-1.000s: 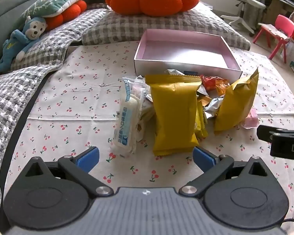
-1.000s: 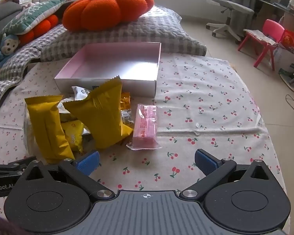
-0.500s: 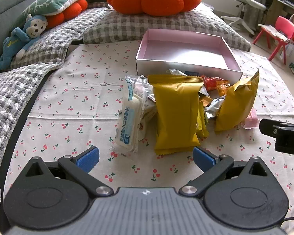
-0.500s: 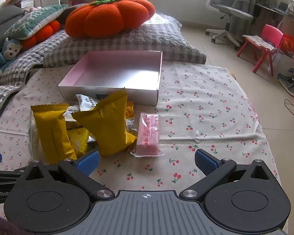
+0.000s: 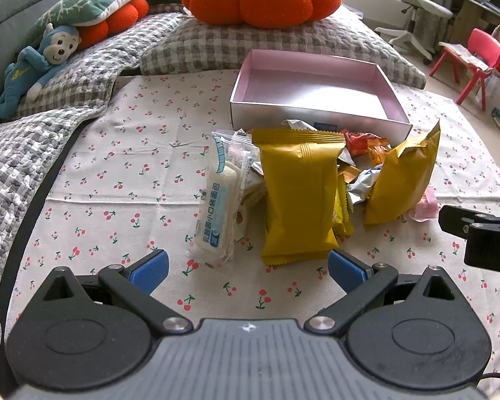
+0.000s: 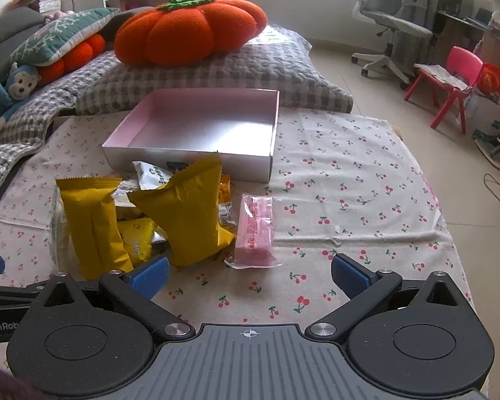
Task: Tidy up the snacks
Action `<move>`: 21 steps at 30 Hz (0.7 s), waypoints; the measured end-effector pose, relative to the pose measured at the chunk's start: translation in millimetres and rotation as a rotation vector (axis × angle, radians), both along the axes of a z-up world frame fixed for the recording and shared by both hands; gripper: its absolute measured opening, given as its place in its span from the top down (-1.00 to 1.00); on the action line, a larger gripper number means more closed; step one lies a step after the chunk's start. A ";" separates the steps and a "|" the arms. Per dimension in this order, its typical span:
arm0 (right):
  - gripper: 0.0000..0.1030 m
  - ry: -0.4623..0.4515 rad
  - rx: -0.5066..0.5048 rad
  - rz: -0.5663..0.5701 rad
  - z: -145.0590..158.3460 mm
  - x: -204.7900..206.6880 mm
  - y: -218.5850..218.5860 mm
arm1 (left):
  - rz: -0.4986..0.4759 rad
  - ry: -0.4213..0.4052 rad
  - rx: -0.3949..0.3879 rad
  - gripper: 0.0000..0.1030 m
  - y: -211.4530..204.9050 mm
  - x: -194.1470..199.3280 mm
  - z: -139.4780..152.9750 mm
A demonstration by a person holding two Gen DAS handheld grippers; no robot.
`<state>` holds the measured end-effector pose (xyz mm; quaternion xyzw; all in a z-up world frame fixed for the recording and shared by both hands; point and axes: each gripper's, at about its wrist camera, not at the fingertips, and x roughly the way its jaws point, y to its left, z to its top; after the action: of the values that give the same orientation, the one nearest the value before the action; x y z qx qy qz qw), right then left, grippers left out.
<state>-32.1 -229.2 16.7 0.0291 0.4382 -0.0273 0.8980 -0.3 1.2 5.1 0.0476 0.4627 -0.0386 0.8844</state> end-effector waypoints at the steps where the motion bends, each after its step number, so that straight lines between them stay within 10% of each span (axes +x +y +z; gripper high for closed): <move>1: -1.00 0.000 0.000 0.002 0.2 -0.3 -0.1 | 0.000 -0.001 -0.002 -0.98 -0.3 0.3 0.4; 21: -1.00 -0.001 -0.001 -0.004 1.2 0.7 -2.1 | -0.015 -0.017 0.000 -0.98 -3.2 -1.1 1.4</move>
<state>-31.5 -231.3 17.9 0.0298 0.4377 -0.0293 0.8982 -1.5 -2.0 6.6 0.0514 0.4547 -0.0450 0.8880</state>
